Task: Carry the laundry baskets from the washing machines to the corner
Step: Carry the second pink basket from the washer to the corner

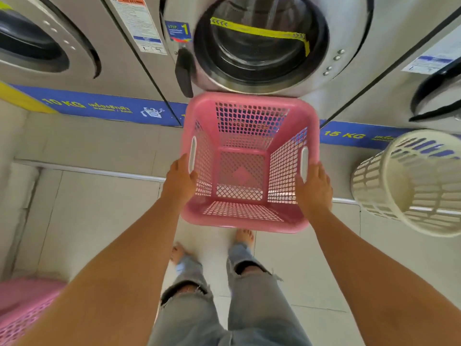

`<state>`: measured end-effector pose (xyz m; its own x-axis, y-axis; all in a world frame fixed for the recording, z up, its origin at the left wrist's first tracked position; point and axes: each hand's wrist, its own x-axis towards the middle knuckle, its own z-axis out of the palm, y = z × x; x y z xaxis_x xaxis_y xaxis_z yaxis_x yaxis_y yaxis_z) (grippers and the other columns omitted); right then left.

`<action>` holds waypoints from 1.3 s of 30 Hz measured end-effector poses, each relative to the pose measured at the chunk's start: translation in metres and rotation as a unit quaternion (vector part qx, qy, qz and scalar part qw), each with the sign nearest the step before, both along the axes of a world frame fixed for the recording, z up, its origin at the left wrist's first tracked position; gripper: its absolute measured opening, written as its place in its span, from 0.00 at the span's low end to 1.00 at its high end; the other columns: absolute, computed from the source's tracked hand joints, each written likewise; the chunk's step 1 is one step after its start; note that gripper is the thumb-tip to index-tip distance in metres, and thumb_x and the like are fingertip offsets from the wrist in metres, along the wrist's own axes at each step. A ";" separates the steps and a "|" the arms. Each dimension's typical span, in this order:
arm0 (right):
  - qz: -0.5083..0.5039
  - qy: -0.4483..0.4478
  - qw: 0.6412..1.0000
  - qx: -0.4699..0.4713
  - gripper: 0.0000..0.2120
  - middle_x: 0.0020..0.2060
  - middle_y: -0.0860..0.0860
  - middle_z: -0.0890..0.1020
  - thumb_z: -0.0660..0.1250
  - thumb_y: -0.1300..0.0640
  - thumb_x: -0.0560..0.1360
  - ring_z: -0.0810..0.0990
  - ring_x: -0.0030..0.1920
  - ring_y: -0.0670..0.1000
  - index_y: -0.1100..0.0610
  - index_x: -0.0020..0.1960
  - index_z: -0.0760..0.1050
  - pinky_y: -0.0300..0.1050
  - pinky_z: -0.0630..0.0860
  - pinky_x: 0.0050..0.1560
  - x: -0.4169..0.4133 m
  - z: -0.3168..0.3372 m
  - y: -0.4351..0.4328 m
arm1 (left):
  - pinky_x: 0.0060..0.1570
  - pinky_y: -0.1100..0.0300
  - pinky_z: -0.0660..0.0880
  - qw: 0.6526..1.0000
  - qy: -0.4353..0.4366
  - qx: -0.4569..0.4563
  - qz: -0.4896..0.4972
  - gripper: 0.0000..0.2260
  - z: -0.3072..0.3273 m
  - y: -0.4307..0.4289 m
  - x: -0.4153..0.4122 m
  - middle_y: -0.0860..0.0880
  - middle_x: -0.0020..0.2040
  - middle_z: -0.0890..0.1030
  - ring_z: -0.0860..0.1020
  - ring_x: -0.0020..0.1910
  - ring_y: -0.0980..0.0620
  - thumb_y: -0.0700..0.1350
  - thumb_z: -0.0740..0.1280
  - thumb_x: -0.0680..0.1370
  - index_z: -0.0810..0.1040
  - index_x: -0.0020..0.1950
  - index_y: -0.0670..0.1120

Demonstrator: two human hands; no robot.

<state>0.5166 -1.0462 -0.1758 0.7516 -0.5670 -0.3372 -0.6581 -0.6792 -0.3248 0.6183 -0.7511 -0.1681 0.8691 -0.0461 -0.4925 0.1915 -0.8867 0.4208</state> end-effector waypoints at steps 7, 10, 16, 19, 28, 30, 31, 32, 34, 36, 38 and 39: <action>-0.018 0.005 0.999 0.033 0.32 0.79 0.56 0.51 0.58 0.51 0.78 0.60 0.75 0.64 0.43 0.78 0.47 0.60 0.62 0.70 0.024 -0.036 -0.039 | 0.66 0.40 0.67 0.998 0.018 0.037 0.052 0.29 -0.034 -0.010 0.030 0.41 0.78 0.57 0.65 0.72 0.36 0.48 0.59 0.81 0.49 0.80 0.55; -0.001 -0.001 0.998 0.065 0.32 0.79 0.55 0.50 0.59 0.51 0.79 0.59 0.76 0.63 0.38 0.77 0.46 0.61 0.64 0.69 0.029 -0.052 -0.052 | 0.64 0.41 0.68 0.999 0.003 0.037 0.035 0.30 -0.047 -0.011 0.039 0.42 0.76 0.60 0.68 0.70 0.37 0.46 0.60 0.81 0.49 0.79 0.58; 0.028 -0.071 0.994 0.083 0.30 0.77 0.51 0.58 0.61 0.57 0.78 0.74 0.66 0.58 0.40 0.76 0.58 0.55 0.76 0.55 0.030 -0.074 -0.060 | 0.61 0.41 0.73 0.997 -0.054 0.055 -0.009 0.29 -0.076 -0.009 0.048 0.42 0.73 0.60 0.73 0.63 0.36 0.44 0.59 0.81 0.53 0.77 0.64; 0.004 -0.103 0.991 0.081 0.28 0.77 0.50 0.59 0.60 0.60 0.78 0.74 0.65 0.56 0.42 0.75 0.61 0.52 0.76 0.54 0.029 -0.076 -0.055 | 0.58 0.44 0.73 0.995 -0.066 0.067 0.025 0.25 -0.080 -0.014 0.051 0.43 0.71 0.63 0.76 0.58 0.36 0.42 0.56 0.82 0.57 0.77 0.62; 0.008 -0.090 0.994 0.063 0.28 0.78 0.51 0.58 0.59 0.61 0.79 0.76 0.64 0.59 0.43 0.76 0.62 0.52 0.76 0.52 0.005 -0.055 -0.039 | 0.58 0.46 0.76 0.995 -0.067 0.050 0.060 0.24 -0.060 0.000 0.023 0.45 0.68 0.68 0.78 0.55 0.39 0.42 0.56 0.82 0.61 0.75 0.63; 0.015 -0.085 0.994 0.061 0.28 0.78 0.50 0.58 0.59 0.61 0.79 0.76 0.64 0.59 0.43 0.76 0.61 0.49 0.75 0.52 -0.006 -0.048 -0.031 | 0.57 0.46 0.77 0.994 -0.059 0.055 0.067 0.24 -0.053 0.009 0.010 0.46 0.68 0.69 0.78 0.55 0.40 0.42 0.55 0.83 0.61 0.75 0.63; 0.016 -0.082 0.995 0.063 0.28 0.78 0.50 0.57 0.59 0.61 0.79 0.75 0.64 0.58 0.43 0.76 0.61 0.48 0.74 0.52 -0.011 -0.044 -0.026 | 0.57 0.47 0.76 0.994 -0.055 0.058 0.072 0.24 -0.049 0.015 0.003 0.46 0.69 0.69 0.78 0.55 0.40 0.43 0.55 0.83 0.61 0.75 0.64; 0.019 -0.079 0.995 0.064 0.27 0.78 0.50 0.57 0.59 0.61 0.79 0.75 0.65 0.58 0.43 0.76 0.61 0.48 0.74 0.52 -0.016 -0.039 -0.021 | 0.56 0.47 0.76 0.994 -0.052 0.060 0.078 0.23 -0.044 0.021 -0.005 0.46 0.69 0.68 0.78 0.55 0.40 0.43 0.55 0.83 0.61 0.75 0.64; 0.028 -0.079 0.994 0.064 0.28 0.78 0.50 0.57 0.59 0.61 0.79 0.75 0.64 0.60 0.43 0.75 0.61 0.51 0.75 0.53 -0.026 -0.030 -0.009 | 0.56 0.47 0.77 0.993 -0.052 0.063 0.085 0.23 -0.035 0.035 -0.022 0.46 0.70 0.68 0.79 0.55 0.39 0.44 0.55 0.83 0.61 0.75 0.64; 0.041 -0.078 0.994 0.063 0.28 0.78 0.49 0.57 0.59 0.61 0.79 0.76 0.63 0.60 0.42 0.75 0.61 0.53 0.76 0.53 -0.035 -0.021 0.006 | 0.55 0.47 0.77 0.992 -0.054 0.065 0.095 0.23 -0.025 0.053 -0.041 0.46 0.69 0.69 0.79 0.55 0.39 0.44 0.55 0.83 0.61 0.75 0.64; 0.052 -0.075 0.994 0.067 0.28 0.78 0.49 0.57 0.59 0.61 0.79 0.76 0.63 0.60 0.42 0.75 0.61 0.53 0.76 0.53 -0.043 -0.011 0.023 | 0.54 0.47 0.78 0.990 -0.059 0.066 0.110 0.23 -0.015 0.073 -0.060 0.46 0.69 0.69 0.79 0.54 0.39 0.44 0.54 0.83 0.61 0.75 0.64; 0.060 -0.075 0.993 0.070 0.28 0.78 0.48 0.56 0.58 0.60 0.79 0.76 0.63 0.60 0.42 0.75 0.61 0.53 0.76 0.54 -0.047 -0.006 0.033 | 0.54 0.46 0.79 0.989 -0.062 0.065 0.120 0.23 -0.010 0.084 -0.071 0.46 0.69 0.69 0.79 0.53 0.39 0.44 0.54 0.83 0.61 0.75 0.64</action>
